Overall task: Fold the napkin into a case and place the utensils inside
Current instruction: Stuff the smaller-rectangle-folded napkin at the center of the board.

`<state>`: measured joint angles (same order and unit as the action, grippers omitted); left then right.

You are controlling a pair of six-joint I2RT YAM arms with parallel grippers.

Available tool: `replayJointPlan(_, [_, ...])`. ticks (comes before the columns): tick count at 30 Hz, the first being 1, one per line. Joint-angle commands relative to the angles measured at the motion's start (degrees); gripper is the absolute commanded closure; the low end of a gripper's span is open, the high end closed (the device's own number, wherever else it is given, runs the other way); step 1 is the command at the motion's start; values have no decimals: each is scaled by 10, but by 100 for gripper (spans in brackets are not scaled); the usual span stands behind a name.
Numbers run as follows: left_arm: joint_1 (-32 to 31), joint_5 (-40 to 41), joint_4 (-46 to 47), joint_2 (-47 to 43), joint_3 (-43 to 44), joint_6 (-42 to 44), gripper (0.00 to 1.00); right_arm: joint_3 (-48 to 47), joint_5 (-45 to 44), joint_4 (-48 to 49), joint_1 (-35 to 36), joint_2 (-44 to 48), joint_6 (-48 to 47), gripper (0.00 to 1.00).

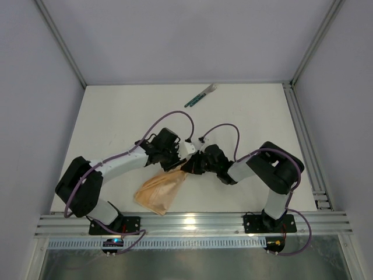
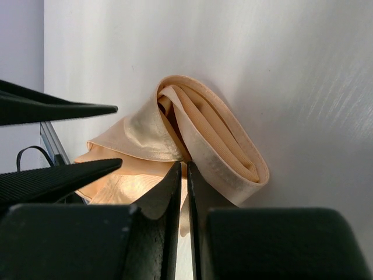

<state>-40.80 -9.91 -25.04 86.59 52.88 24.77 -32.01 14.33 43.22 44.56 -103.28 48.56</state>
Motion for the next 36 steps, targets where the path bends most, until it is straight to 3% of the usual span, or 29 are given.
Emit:
replayJointPlan(1, [-22,14,9,8,-16,19,60,-9,-4,-24,0,-17,-12,89])
replayJointPlan(5, [-47,55,32,26,-30,19,70,-11,-3,-24,1,-19,-11,89])
replayJointPlan(12, [-50,132,91,46,-45,9,67,-8,-4,-23,1,-19,-12,89])
replayJointPlan(16, [-50,83,85,33,-46,4,74,-9,-1,-22,0,-21,-13,89])
replayJointPlan(19, [-50,40,66,7,-38,4,74,-8,-2,-21,0,-22,-13,89])
replayJointPlan(24, [-49,91,70,2,-31,-3,73,-7,0,-17,-1,-24,-12,89])
replayJointPlan(26, [-49,113,79,10,-31,-1,62,-6,0,-16,-1,-24,-12,89])
replayJointPlan(28, [-50,129,78,22,-29,7,60,-5,0,-15,-1,-24,-11,89])
replayJointPlan(36, [-49,154,104,50,-36,9,64,-4,1,-10,-2,-24,-10,89])
